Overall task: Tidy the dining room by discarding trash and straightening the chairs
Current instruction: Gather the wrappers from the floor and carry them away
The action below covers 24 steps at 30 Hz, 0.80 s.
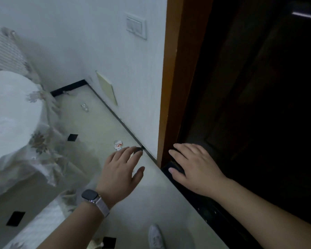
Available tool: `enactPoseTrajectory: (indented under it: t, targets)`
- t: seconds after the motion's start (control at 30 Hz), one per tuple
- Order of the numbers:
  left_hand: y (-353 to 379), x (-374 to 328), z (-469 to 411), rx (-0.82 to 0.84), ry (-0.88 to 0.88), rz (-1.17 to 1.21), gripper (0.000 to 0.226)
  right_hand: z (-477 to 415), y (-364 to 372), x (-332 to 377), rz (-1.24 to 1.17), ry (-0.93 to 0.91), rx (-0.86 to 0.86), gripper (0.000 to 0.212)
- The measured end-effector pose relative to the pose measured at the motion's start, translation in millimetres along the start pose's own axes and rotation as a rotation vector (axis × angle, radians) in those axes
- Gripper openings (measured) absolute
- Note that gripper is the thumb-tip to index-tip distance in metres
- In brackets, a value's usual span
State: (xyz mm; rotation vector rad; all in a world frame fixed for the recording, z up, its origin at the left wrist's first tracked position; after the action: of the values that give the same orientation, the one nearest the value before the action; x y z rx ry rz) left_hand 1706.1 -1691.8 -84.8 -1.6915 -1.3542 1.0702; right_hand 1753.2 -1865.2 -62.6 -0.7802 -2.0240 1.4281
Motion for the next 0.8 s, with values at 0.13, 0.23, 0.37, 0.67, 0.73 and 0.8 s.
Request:
enactPoseTrajectory:
  t: [0.13,0.23,0.37,0.67,0.73,0.8]
  targets:
    - [-4,49,-20,-0.036,-0.085,-0.029,0.046,-56,17,14,-0.057,-0.055,-0.021,0.052]
    - [-11,76,-33,-0.091,-0.103,-0.073,0.045,-96,33,24,-0.079,-0.125,-0.026,0.052]
    - [-13,110,-44,-0.143,-0.149,-0.117,0.042,-145,54,38,-0.113,-0.252,-0.085,0.049]
    - [1,194,-85,-0.081,-0.339,-0.253,0.041,-264,115,57,-0.229,-0.441,-0.071,0.049]
    - [2,211,-97,-0.047,-0.401,-0.285,0.042,-293,124,62,-0.266,-0.477,-0.058,0.049]
    - [2,227,-110,-0.020,-0.446,-0.317,0.043,-322,130,68,-0.315,-0.525,-0.070,0.046]
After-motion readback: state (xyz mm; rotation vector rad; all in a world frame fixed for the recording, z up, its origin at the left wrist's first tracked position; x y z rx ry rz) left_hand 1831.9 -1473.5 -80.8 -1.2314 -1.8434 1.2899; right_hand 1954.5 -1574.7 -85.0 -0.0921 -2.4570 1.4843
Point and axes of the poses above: each hand's wrist, its own z-axis away from the middle knuckle, its own y-axis out of the palm, x = y × z, the point moved 10 cm from there along -z, towards the middle knuckle, and after that the axes turned 10 degrees about -x, right-handed, at the moved point
